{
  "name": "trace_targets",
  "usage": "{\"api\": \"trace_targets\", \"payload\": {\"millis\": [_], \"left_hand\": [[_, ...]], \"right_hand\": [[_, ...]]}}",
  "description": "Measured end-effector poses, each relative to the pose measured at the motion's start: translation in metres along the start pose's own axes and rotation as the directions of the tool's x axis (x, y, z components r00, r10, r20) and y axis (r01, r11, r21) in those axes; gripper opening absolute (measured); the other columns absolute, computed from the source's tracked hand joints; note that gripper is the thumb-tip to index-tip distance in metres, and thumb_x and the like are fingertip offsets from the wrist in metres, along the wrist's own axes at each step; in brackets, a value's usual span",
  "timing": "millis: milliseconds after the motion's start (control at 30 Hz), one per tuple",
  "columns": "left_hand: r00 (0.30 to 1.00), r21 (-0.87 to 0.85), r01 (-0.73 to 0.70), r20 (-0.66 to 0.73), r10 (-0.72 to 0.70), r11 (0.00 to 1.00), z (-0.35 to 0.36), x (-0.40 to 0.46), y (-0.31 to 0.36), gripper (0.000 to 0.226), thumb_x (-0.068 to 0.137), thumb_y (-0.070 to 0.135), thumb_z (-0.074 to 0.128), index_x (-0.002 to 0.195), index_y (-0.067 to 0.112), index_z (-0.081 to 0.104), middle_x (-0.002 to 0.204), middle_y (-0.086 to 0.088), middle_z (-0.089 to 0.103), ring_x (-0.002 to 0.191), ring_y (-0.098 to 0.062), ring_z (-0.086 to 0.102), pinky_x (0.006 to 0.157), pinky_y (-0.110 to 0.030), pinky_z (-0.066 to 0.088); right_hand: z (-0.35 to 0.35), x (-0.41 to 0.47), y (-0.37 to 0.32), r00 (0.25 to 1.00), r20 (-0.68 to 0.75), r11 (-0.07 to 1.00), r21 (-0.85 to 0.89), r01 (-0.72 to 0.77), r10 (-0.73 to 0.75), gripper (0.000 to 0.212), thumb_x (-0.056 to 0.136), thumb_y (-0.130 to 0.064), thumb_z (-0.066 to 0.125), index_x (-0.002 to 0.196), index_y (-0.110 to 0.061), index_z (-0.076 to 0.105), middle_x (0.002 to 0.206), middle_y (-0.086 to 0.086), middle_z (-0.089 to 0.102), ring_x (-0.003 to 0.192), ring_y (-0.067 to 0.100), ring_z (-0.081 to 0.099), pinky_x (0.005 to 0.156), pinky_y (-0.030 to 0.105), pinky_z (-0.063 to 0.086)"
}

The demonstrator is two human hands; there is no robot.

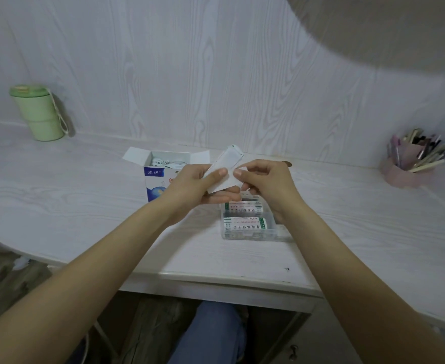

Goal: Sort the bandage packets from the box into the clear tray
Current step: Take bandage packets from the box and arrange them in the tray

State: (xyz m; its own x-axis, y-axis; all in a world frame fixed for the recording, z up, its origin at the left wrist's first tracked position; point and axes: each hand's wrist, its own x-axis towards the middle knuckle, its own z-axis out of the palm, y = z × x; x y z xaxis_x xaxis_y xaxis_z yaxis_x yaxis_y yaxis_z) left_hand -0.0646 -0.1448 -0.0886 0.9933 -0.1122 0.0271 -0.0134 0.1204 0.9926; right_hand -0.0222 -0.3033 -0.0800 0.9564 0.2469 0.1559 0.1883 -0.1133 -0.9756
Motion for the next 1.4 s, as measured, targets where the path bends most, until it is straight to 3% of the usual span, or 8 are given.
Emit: {"api": "trace_targets", "payload": {"millis": [133, 333, 667, 833, 1000, 1133, 1233, 1400], "left_hand": [[0.999, -0.075, 0.041, -0.023, -0.043, 0.996, 0.001, 0.001, 0.003, 0.036, 0.102, 0.022, 0.039, 0.114, -0.005, 0.059, 0.104, -0.024, 0.068, 0.091, -0.031, 0.070, 0.068, -0.022, 0.058], [0.946, 0.093, -0.023, -0.320, 0.052, 0.995, 0.000, 0.010, -0.001, 0.013, 0.094, 0.010, 0.055, 0.105, 0.008, 0.063, 0.093, -0.003, 0.068, 0.079, -0.015, 0.065, 0.063, -0.018, 0.056], [0.979, -0.029, -0.011, -0.203, 0.005, 1.000, 0.005, 0.011, -0.007, 0.021, 0.086, 0.005, 0.064, 0.102, 0.017, 0.065, 0.105, -0.006, 0.070, 0.094, -0.021, 0.067, 0.079, -0.033, 0.057], [0.983, -0.102, -0.045, -0.179, 0.026, 0.994, 0.003, 0.009, -0.004, 0.016, 0.090, 0.006, 0.058, 0.102, 0.016, 0.064, 0.105, -0.005, 0.069, 0.093, -0.020, 0.067, 0.072, -0.031, 0.060], [0.922, 0.004, -0.193, -0.342, 0.183, 0.981, -0.011, 0.012, 0.002, 0.013, 0.095, 0.007, 0.053, 0.104, 0.014, 0.060, 0.090, -0.012, 0.070, 0.080, -0.019, 0.072, 0.070, -0.024, 0.059], [0.888, 0.025, -0.229, -0.404, 0.220, 0.973, -0.013, 0.016, 0.004, 0.013, 0.096, 0.007, 0.052, 0.106, 0.011, 0.059, 0.085, -0.012, 0.070, 0.077, -0.019, 0.073, 0.066, -0.021, 0.058], [0.897, 0.031, -0.234, -0.378, 0.228, 0.972, -0.010, 0.018, 0.006, 0.013, 0.096, 0.007, 0.052, 0.104, 0.015, 0.058, 0.085, -0.011, 0.070, 0.076, -0.018, 0.073, 0.067, -0.021, 0.058], [0.902, 0.086, -0.233, -0.354, 0.248, 0.969, -0.008, 0.024, 0.006, 0.015, 0.096, 0.007, 0.052, 0.109, 0.013, 0.058, 0.086, -0.010, 0.070, 0.077, -0.018, 0.072, 0.070, -0.025, 0.059]], "right_hand": [[-0.001, -0.002, 0.003, 0.999, -0.022, 0.999, 0.012, 0.039, -0.038, 0.006, 0.078, -0.005, 0.074, 0.082, -0.006, 0.070, 0.052, -0.002, 0.063, 0.048, 0.006, 0.058, 0.053, 0.017, 0.048], [-0.004, -0.003, 0.005, 0.992, -0.086, 0.994, 0.052, 0.093, -0.088, 0.027, 0.077, -0.005, 0.075, 0.103, -0.007, 0.066, 0.053, -0.004, 0.063, 0.051, 0.007, 0.058, 0.055, 0.018, 0.048], [0.002, -0.002, 0.012, 0.992, -0.088, 0.995, 0.062, -0.082, 0.087, 0.005, 0.084, -0.014, 0.071, 0.084, -0.009, 0.069, 0.072, -0.002, 0.062, 0.056, 0.004, 0.050, 0.048, 0.015, 0.042], [0.000, 0.000, 0.007, 0.980, -0.071, 0.941, 0.300, -0.156, 0.185, 0.010, 0.085, -0.008, 0.068, 0.080, -0.008, 0.060, 0.072, 0.007, 0.064, 0.044, 0.004, 0.052, 0.037, 0.013, 0.034], [-0.014, 0.009, 0.005, 0.980, -0.050, 0.823, 0.553, -0.132, 0.191, 0.007, 0.085, 0.001, 0.064, 0.090, -0.002, 0.059, 0.066, 0.006, 0.067, 0.061, 0.013, 0.069, 0.059, 0.016, 0.055], [-0.020, 0.017, 0.011, 0.983, -0.015, 0.923, 0.347, -0.166, 0.183, 0.015, 0.090, -0.013, 0.062, 0.086, 0.000, 0.066, 0.073, 0.010, 0.067, 0.068, 0.012, 0.067, 0.068, 0.017, 0.056], [-0.021, 0.026, 0.019, 0.994, -0.044, 0.994, 0.052, -0.101, 0.103, 0.006, 0.086, 0.003, 0.063, 0.088, -0.002, 0.066, 0.077, 0.010, 0.063, 0.066, 0.014, 0.065, 0.067, 0.016, 0.055], [-0.025, 0.042, 0.031, 0.999, -0.009, 0.904, -0.425, -0.047, 0.047, 0.029, 0.081, 0.000, 0.069, 0.105, -0.016, 0.066, 0.096, 0.007, 0.063, 0.084, 0.021, 0.066, 0.080, 0.026, 0.055]]}}
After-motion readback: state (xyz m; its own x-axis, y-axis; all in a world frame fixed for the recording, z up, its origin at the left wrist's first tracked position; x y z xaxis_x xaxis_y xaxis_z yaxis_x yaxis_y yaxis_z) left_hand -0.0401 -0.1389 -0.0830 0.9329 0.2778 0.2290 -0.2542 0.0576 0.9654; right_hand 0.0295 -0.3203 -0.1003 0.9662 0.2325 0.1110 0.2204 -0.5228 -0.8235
